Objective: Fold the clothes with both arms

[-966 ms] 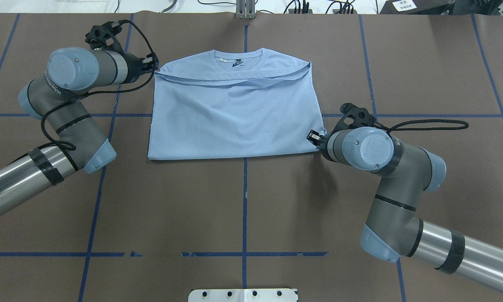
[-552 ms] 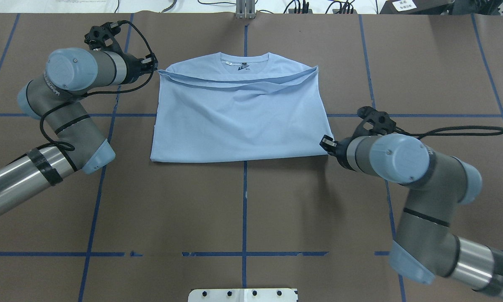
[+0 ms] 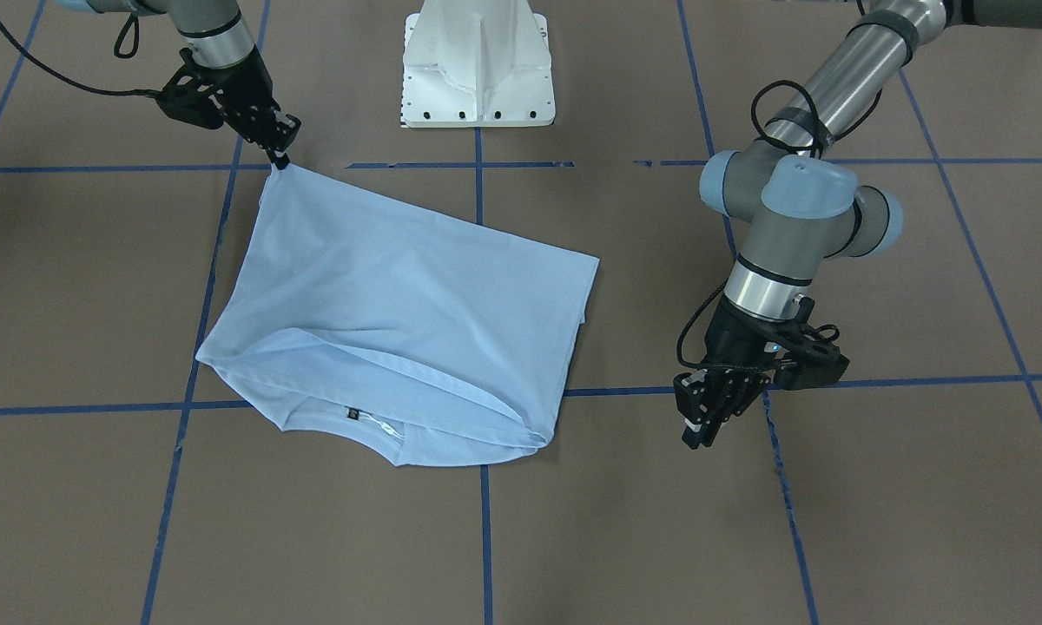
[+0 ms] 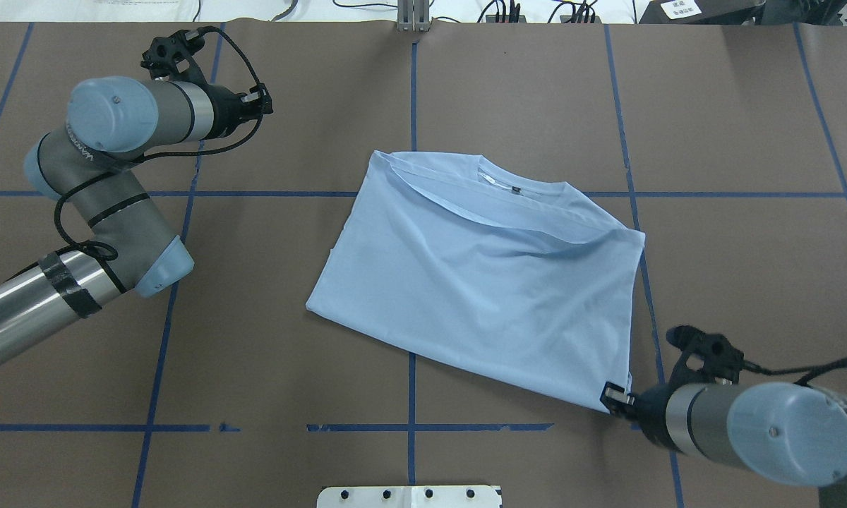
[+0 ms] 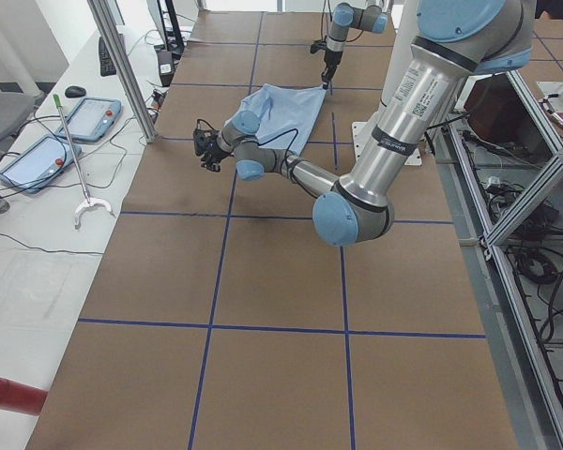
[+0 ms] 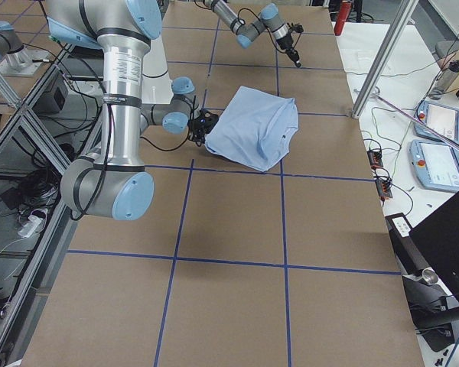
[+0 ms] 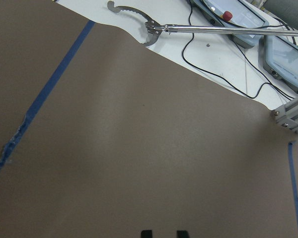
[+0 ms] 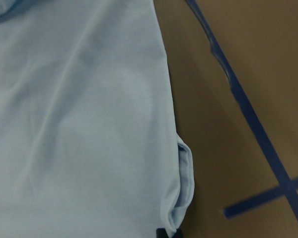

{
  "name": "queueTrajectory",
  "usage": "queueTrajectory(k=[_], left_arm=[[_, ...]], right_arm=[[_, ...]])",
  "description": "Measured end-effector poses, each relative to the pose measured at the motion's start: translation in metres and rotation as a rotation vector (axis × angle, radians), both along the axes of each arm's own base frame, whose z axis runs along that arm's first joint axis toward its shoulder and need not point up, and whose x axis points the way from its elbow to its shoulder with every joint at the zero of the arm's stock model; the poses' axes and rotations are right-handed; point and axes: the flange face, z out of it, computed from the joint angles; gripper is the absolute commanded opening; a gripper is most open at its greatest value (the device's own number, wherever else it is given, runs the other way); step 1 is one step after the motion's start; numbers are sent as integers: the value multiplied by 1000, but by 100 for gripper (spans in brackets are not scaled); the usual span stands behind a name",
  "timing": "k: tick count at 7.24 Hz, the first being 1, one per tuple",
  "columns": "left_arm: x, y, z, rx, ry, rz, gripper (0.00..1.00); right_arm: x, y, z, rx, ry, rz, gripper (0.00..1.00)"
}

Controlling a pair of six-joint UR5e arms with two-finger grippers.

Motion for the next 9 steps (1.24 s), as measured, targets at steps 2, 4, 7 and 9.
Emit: queueTrajectory(k=[2,4,7,9], left_arm=[[-12,31,-20,-11,88,63,40],[-2,84,-34,-95,196,147,51],[46,206,-41,-362,230,248,58],[96,259,-47,-455,124,267,56]], right_arm=[[-5,54,-8,-29,-14,-117,100],[4,56,-28,-41,-59,-104,100],[15,-42,-61,-14,-146,124,100],[22,-109,-61,47,-141,233,100]])
